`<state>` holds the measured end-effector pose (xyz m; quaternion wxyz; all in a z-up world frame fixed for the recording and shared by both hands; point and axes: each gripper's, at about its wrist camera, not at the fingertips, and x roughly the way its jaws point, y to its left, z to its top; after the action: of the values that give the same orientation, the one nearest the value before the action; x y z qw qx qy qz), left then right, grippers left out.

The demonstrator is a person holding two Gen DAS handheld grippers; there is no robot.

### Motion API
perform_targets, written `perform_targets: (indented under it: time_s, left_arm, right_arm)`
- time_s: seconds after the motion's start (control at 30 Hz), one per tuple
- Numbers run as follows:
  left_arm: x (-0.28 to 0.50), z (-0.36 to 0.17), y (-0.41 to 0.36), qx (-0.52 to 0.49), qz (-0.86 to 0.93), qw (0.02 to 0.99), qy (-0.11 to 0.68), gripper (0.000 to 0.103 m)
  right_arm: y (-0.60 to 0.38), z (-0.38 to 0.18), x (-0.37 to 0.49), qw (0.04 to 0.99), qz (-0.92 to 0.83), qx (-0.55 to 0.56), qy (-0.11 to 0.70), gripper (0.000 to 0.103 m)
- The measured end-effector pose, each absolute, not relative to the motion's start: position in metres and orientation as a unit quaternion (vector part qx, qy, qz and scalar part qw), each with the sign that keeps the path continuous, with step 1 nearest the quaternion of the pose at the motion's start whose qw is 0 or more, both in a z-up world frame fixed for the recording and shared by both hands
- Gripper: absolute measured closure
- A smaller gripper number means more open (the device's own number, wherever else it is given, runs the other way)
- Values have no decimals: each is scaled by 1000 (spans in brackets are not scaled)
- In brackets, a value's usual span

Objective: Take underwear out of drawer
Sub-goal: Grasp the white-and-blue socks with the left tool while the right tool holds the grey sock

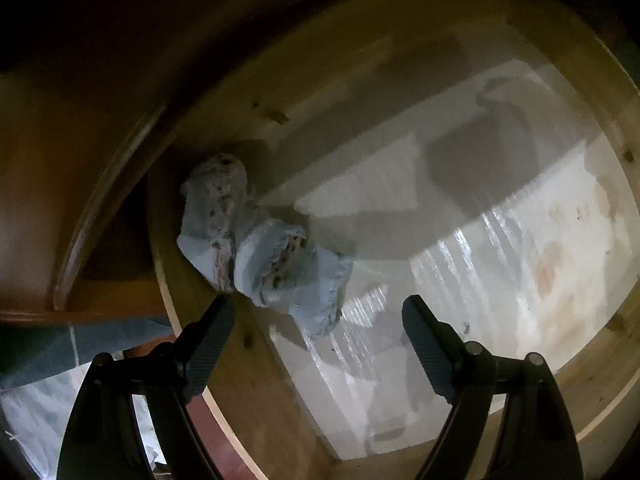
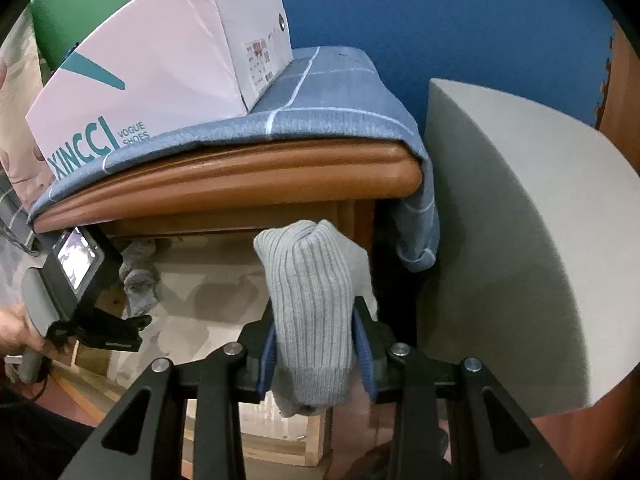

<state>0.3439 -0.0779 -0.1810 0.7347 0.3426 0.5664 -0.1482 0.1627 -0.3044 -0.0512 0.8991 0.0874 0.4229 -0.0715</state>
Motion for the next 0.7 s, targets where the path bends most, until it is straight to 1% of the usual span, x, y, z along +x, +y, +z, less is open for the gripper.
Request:
perform_targets:
  time_s: [0.23, 0.27, 0.3, 0.33, 0.47, 0.53, 0.57, 0.6, 0.7]
  left_arm:
    - [336, -185, -89, 395, -106, 728, 550, 21]
    - [332, -189, -93, 428, -90, 723, 535, 25]
    - [325, -190, -100, 451, -82, 719, 522, 32]
    - [319, -195, -105, 484, -77, 709, 507, 32]
    - [304, -212, -121, 568, -58, 674, 469, 30]
    - [294, -224, -129, 629, -44, 647, 429, 28]
    - [289, -230, -131, 658, -44, 632, 407, 20]
    - [284, -236, -133, 681, -51, 615, 394, 18]
    - [273, -243, -143, 701, -83, 601, 374, 18]
  right_arm:
    - [-302, -55, 164, 897, -68, 86, 429, 69]
    - [-302, -56, 165, 896, -68, 88, 430, 69]
    - [-303, -56, 165, 895, -66, 91, 431, 69]
    - [-304, -56, 166, 895, -63, 97, 431, 69]
    - [-304, -59, 168, 893, -64, 94, 435, 69]
    - [-303, -60, 168, 893, -66, 88, 436, 69]
    - [-302, -60, 169, 893, -66, 86, 437, 69]
    - [-301, -60, 169, 893, -66, 85, 437, 69]
    - [-298, -61, 171, 894, -65, 78, 437, 69]
